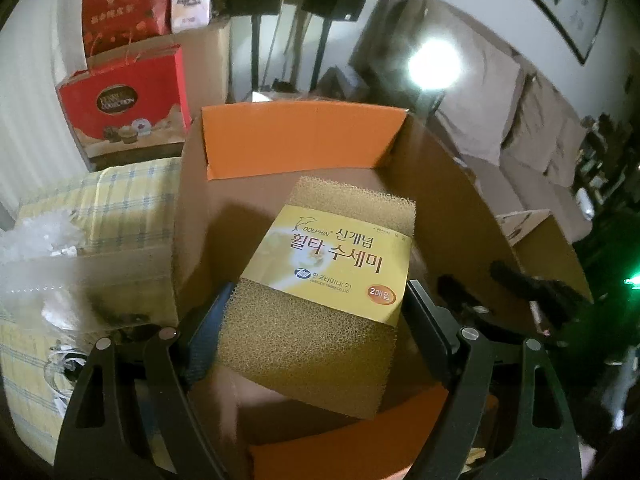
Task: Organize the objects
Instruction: 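Lower the clear tube into the orange box with the right gripper while the left gripper carries the sponge over, then lower the sponge into the orange box beside the tube and open the left gripper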
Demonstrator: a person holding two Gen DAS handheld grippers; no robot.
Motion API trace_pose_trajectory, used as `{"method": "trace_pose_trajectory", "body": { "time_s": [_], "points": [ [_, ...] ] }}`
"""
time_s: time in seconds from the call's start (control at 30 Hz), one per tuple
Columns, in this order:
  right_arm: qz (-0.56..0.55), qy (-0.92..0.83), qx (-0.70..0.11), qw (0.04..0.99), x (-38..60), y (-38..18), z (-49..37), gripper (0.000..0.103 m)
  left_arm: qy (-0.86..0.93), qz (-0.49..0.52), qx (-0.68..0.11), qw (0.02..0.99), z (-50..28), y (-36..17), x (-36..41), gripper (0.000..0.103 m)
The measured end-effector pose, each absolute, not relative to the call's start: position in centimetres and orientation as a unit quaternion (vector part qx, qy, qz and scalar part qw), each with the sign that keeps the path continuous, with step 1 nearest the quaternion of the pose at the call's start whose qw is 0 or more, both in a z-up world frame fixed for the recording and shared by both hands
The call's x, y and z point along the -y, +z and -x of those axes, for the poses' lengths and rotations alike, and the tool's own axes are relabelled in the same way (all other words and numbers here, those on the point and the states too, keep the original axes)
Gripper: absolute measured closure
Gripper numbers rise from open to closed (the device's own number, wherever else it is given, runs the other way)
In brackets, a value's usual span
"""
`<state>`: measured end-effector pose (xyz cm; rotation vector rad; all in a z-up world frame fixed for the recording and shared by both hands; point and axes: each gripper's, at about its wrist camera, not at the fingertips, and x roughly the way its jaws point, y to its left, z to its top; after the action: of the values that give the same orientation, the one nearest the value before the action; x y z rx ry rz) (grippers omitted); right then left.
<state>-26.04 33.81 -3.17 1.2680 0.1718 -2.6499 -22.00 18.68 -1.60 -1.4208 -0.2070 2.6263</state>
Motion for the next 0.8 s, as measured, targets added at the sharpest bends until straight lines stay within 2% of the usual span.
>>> {"method": "trace_pose_trajectory", "body": {
  "time_s": [0.07, 0.23, 0.37, 0.57, 0.8],
  "points": [
    [-0.426, -0.898, -0.045, 0.102, -34.1, -2.7, 25.7, 0.034, 0.873, 0.477, 0.072, 0.072, 22.0, -1.8, -18.5, 0.021],
    [-0.426, -0.897, -0.05, 0.109, -34.2, -1.4, 25.2, 0.034, 0.877, 0.467, 0.087, 0.068, 21.6, -1.0, -17.3, 0.021],
    [-0.447, -0.882, -0.065, 0.134, -33.4, -1.0, 25.3, 0.04, 0.878, 0.465, 0.088, 0.064, 21.8, -0.6, -17.0, 0.021],
    [-0.489, -0.851, -0.099, 0.163, -31.0, -2.5, 25.3, 0.041, 0.875, 0.473, 0.086, 0.06, 22.2, -1.0, -17.3, 0.021],
    [-0.492, -0.85, -0.166, 0.092, -31.2, -4.2, 25.4, 0.05, 0.871, 0.483, 0.072, 0.052, 22.6, -1.5, -18.0, 0.02]
  ]
}}
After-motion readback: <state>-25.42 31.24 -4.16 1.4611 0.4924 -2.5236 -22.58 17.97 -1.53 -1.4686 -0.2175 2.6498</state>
